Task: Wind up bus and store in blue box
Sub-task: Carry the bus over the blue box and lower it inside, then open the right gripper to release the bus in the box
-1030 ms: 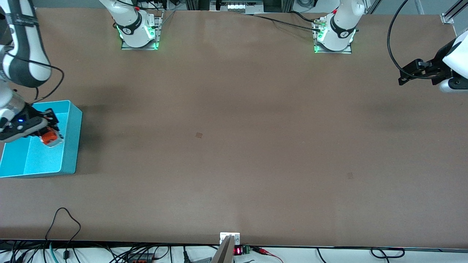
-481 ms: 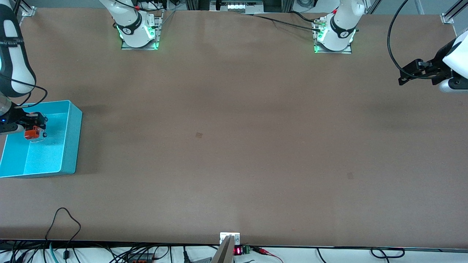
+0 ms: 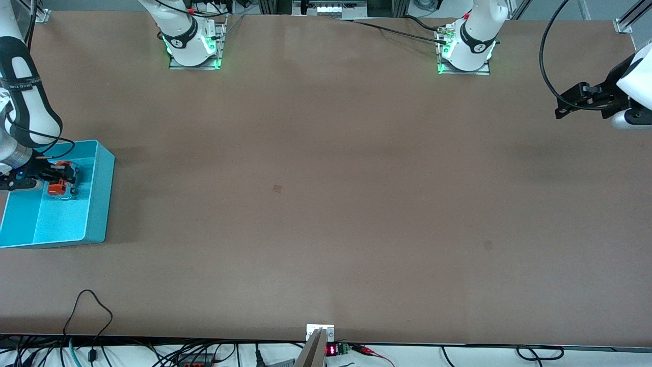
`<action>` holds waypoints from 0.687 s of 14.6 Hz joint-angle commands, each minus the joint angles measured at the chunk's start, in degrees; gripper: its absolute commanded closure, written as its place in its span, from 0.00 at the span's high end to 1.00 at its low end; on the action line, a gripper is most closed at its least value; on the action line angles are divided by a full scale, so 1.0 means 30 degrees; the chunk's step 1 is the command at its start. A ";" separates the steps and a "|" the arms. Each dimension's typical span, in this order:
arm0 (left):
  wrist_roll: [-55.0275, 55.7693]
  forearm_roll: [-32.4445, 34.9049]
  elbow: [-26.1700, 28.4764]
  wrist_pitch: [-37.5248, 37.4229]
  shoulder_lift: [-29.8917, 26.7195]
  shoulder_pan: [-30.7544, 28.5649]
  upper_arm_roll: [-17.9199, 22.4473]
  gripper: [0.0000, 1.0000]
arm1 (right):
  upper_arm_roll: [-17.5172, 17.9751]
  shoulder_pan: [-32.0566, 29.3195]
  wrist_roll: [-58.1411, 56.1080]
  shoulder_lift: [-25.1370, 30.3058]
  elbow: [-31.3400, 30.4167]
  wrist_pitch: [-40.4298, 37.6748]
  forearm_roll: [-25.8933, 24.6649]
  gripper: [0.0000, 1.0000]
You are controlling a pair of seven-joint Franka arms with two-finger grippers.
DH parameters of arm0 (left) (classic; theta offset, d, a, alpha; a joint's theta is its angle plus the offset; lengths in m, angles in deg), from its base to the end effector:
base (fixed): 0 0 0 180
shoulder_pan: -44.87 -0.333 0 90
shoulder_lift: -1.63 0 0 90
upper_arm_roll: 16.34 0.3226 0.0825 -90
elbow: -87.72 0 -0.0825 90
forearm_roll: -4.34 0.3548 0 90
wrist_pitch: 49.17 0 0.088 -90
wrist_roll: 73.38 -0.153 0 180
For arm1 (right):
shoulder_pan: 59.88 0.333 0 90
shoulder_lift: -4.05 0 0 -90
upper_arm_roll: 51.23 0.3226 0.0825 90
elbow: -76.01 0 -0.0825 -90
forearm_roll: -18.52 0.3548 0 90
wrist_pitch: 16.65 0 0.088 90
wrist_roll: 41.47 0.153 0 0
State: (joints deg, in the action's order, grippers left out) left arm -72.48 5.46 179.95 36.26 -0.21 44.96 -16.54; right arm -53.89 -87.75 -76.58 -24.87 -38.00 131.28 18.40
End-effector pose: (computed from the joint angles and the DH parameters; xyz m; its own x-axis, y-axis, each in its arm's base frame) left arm 0.5019 0.0006 0.5782 0.9962 0.0122 -0.0861 0.0105 -0.9997 -0.0210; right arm 0.5248 -0.3090 0.1977 0.9942 0.0902 0.0580 0.0861 -0.9938 0.0697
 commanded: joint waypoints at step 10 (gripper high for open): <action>0.0051 -0.0315 0.0015 -0.0087 -0.0149 0.0029 0.0094 1.00 | 0.0270 -0.0174 0.0100 0.1049 0.0299 -0.0411 0.0272 1.00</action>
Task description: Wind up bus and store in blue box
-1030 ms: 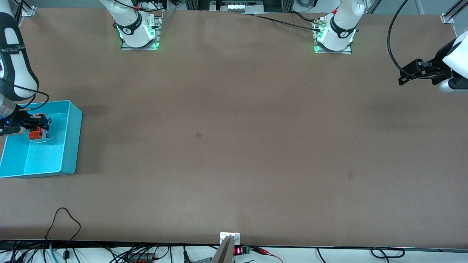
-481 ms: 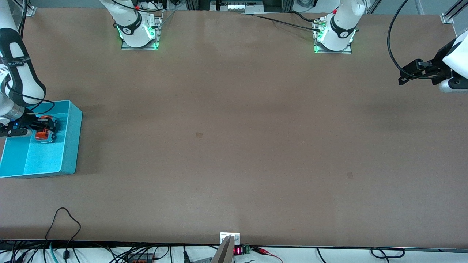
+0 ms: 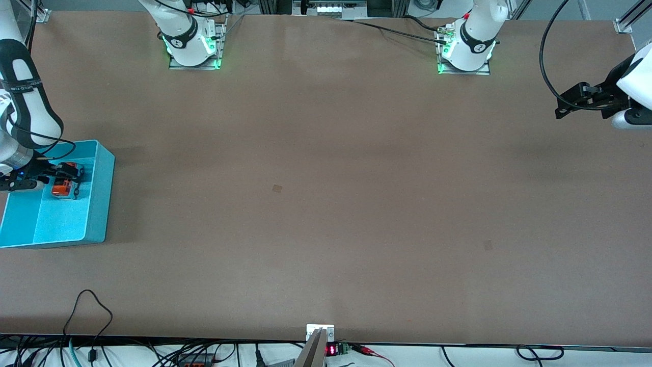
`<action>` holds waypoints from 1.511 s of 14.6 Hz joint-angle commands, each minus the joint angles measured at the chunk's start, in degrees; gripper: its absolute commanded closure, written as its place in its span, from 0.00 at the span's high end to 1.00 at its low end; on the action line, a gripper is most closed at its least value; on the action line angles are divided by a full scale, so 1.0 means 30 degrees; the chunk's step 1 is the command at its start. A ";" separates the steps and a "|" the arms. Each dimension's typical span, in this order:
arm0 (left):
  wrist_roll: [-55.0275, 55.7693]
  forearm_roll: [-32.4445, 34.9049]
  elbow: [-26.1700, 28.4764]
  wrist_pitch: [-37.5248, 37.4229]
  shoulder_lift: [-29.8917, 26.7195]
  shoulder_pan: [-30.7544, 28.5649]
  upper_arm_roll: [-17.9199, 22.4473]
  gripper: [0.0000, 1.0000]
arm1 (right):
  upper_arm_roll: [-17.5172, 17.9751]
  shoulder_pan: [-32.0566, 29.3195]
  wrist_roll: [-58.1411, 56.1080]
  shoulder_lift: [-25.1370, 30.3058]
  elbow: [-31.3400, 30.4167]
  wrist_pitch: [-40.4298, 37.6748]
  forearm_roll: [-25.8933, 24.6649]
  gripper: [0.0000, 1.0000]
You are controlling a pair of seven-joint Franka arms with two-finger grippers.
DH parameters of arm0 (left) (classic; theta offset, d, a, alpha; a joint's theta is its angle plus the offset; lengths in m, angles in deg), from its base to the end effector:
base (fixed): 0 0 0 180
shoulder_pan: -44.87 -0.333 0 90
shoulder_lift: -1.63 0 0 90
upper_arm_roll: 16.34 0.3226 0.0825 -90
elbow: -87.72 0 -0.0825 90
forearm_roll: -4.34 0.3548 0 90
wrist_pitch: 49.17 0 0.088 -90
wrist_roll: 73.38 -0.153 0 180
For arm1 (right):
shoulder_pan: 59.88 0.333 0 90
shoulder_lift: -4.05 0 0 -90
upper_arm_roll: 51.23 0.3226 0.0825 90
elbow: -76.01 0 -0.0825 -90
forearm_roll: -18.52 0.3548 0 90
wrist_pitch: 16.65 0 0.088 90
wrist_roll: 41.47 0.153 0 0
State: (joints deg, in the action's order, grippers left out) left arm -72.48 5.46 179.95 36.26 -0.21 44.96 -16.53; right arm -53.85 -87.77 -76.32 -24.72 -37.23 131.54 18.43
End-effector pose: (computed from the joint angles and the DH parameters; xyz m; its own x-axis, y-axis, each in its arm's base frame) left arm 0.5019 0.0006 0.5782 0.9962 0.0124 -0.0861 0.0106 -0.9997 -0.0210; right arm 0.5302 -0.3117 0.2049 0.9934 0.0866 0.0755 0.0805 -0.9935 0.0806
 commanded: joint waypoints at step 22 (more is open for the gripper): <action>0.0022 -0.0285 -0.0131 -0.0087 -0.0119 0.0058 0.0094 1.00 | -0.2294 1.1084 0.8452 0.8328 0.8330 -2.1006 0.0147 1.00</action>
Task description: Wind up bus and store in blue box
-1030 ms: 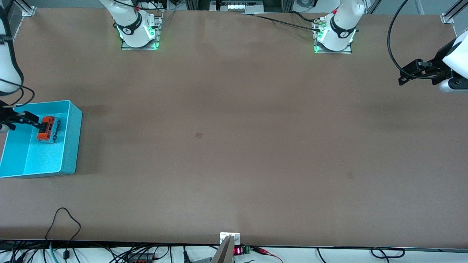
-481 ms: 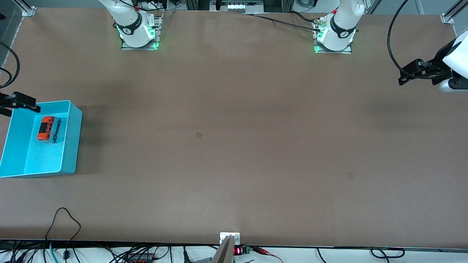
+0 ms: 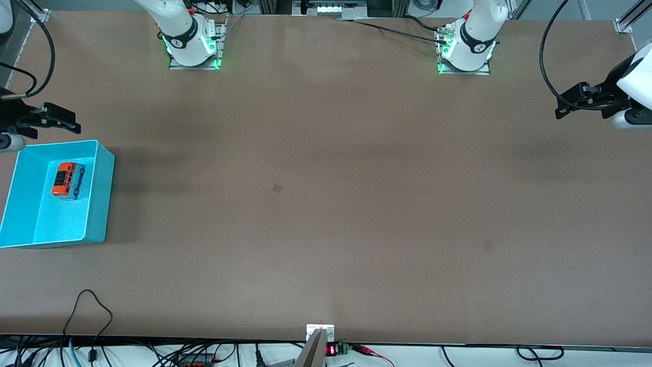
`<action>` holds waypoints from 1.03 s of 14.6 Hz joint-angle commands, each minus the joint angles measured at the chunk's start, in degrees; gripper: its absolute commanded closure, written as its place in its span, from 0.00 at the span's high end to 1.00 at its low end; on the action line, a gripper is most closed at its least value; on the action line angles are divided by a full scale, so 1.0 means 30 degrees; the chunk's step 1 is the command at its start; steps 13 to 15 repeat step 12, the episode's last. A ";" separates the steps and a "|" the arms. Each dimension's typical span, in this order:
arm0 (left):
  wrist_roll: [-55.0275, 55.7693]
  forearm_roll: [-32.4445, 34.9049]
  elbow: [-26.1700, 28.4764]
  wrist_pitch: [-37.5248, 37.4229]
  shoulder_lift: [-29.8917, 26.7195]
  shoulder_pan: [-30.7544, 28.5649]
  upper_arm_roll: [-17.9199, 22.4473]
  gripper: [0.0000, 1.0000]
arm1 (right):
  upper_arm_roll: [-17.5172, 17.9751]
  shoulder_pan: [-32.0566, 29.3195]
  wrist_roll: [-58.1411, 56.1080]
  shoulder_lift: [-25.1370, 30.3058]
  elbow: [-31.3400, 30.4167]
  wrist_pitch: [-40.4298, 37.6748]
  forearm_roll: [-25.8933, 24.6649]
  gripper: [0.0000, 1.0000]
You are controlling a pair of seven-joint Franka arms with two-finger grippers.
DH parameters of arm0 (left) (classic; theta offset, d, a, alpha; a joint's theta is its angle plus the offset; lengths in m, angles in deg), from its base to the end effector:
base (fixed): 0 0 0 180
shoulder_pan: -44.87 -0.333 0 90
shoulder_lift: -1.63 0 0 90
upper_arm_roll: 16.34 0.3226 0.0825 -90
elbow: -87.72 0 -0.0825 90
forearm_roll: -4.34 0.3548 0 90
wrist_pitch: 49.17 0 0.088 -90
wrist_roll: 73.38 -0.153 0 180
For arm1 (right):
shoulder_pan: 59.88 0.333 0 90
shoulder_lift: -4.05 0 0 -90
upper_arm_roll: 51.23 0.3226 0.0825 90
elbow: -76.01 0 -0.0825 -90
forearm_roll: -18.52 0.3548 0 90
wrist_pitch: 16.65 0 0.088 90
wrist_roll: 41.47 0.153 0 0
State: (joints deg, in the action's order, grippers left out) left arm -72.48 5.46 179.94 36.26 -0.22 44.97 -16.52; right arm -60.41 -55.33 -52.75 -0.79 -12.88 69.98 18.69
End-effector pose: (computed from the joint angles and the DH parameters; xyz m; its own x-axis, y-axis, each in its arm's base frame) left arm 0.5019 0.0006 0.5783 0.9962 0.0124 -0.0858 0.0106 -0.9997 -0.0210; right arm 0.5356 -0.0397 0.5446 0.9858 0.1155 -0.1222 0.1147 -0.9933 -0.0137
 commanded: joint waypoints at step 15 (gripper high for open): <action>-0.0154 -0.0139 -0.0302 -0.0088 -0.0118 0.0055 0.0090 1.00 | 0.0187 0.0270 0.0681 0.0558 0.0215 -0.0782 0.0061 1.00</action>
